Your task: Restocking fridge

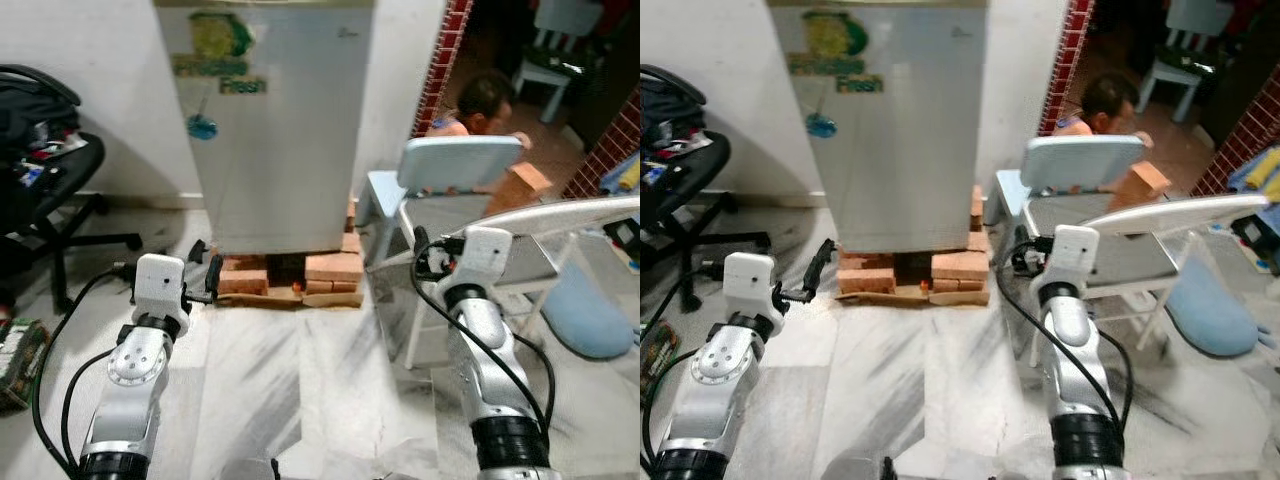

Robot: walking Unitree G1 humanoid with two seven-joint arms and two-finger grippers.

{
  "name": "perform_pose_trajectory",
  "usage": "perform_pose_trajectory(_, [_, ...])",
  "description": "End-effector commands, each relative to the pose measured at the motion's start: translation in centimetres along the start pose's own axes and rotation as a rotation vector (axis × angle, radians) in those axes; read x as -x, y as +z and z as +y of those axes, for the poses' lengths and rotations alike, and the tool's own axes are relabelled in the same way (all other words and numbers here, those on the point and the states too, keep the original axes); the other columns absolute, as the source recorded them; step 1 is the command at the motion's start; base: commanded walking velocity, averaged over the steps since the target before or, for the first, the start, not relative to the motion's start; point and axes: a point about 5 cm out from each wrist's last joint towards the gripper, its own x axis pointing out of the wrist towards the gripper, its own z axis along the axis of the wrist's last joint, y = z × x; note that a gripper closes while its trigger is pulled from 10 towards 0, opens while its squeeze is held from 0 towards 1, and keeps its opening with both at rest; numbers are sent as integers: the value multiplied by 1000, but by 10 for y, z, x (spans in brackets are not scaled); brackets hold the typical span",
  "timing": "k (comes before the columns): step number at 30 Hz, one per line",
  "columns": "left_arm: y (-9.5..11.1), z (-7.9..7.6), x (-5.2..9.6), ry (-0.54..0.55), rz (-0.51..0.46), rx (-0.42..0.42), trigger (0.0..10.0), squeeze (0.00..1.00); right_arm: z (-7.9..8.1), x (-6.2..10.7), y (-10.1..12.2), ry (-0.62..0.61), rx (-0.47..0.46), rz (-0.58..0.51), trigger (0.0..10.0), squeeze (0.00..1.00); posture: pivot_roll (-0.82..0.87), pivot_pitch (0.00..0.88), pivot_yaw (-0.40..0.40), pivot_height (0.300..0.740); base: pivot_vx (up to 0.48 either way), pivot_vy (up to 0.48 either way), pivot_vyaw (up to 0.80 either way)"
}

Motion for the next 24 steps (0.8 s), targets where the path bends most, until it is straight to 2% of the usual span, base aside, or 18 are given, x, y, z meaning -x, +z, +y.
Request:
perform_pose_trajectory(1, [5,-1,-3,-22,-22,-4,10000,0,-7,0,-2,-19,10,12,10000,0,100,0,-12,740,0,480,0])
perform_pose_trajectory(24, [8,0,-7,-33,-52,3,10000,0,-4,-6,1,-5,18,-1,10000,0,106,0,-17,740,0,480,-65])
